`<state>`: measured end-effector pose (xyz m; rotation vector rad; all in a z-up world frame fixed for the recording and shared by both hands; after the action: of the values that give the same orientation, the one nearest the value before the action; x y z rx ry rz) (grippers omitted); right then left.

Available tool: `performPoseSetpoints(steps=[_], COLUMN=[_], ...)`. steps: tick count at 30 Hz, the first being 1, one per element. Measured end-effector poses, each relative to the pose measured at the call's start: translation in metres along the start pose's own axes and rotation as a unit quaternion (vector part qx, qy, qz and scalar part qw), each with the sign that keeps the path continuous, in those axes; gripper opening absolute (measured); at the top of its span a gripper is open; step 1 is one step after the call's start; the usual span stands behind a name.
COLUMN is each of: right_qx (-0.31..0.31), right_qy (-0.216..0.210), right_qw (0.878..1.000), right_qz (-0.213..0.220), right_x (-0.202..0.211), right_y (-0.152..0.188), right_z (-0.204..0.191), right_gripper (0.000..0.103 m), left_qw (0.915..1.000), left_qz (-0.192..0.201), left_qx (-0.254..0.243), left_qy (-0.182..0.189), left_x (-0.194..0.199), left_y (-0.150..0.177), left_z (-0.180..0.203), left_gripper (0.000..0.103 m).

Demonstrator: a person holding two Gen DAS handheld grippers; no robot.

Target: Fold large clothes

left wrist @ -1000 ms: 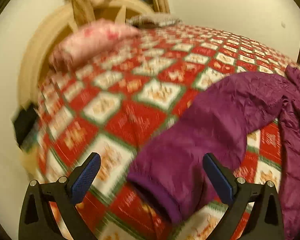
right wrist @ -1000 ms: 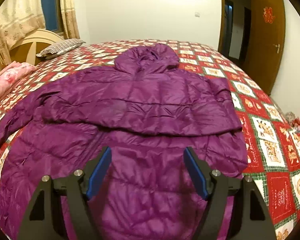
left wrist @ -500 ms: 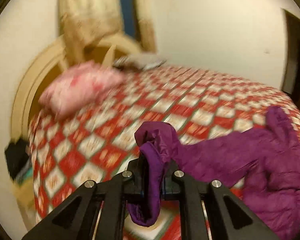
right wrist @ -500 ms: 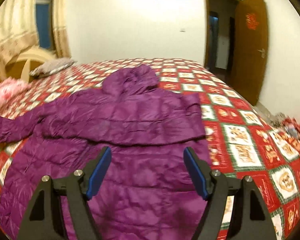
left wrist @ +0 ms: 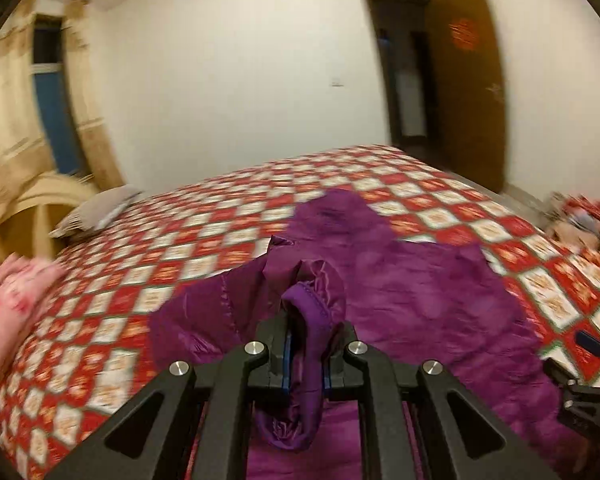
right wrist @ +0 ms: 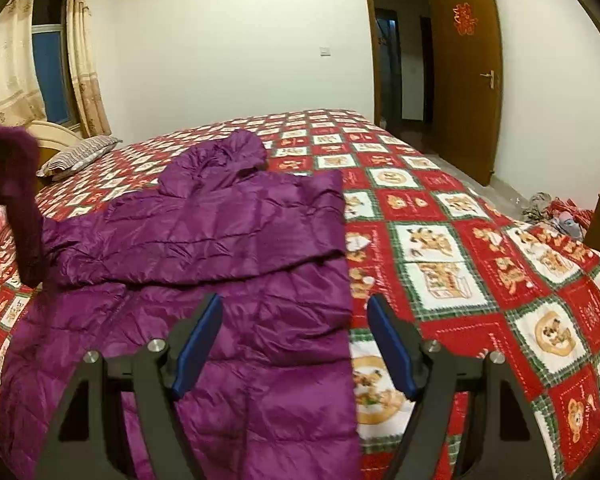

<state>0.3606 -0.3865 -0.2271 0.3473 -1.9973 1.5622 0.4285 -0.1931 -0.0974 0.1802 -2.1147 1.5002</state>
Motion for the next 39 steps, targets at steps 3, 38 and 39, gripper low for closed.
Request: performPoseSetpoints(steps=[3, 38, 39], right_qx=[-0.002, -0.018, -0.025], right_qy=[0.005, -0.055, -0.036], right_qw=[1.000, 0.996, 0.997], right_qz=[-0.005, -0.074, -0.067], right_x=[0.000, -0.038, -0.036], right_y=[0.003, -0.035, -0.036], right_z=[0.009, -0.044, -0.032], right_gripper=[0.077, 0.009, 0.009], left_qw=[0.9998, 0.9621, 0.9618], left_qz=[0.002, -0.160, -0.164], left_qx=[-0.015, 0.107, 0.102], left_qy=[0.010, -0.193, -0.194], left_x=[-0.014, -0.083, -0.085], left_y=[0.003, 0.195, 0.197], left_z=[0.037, -0.179, -0.179], left_gripper=[0.014, 0.094, 0.094])
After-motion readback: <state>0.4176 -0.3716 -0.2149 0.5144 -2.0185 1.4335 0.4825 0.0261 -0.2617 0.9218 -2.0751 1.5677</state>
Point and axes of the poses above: each gripper's, at about its wrist camera, not at the fingertips, and x roughly against the way its jaws point, z to its right, y to its underside, the point moved 10 cm from there along -x, roughly the way its jaws point, and after that the axes turned 4 degrees about -x, right-handed, at the moved point
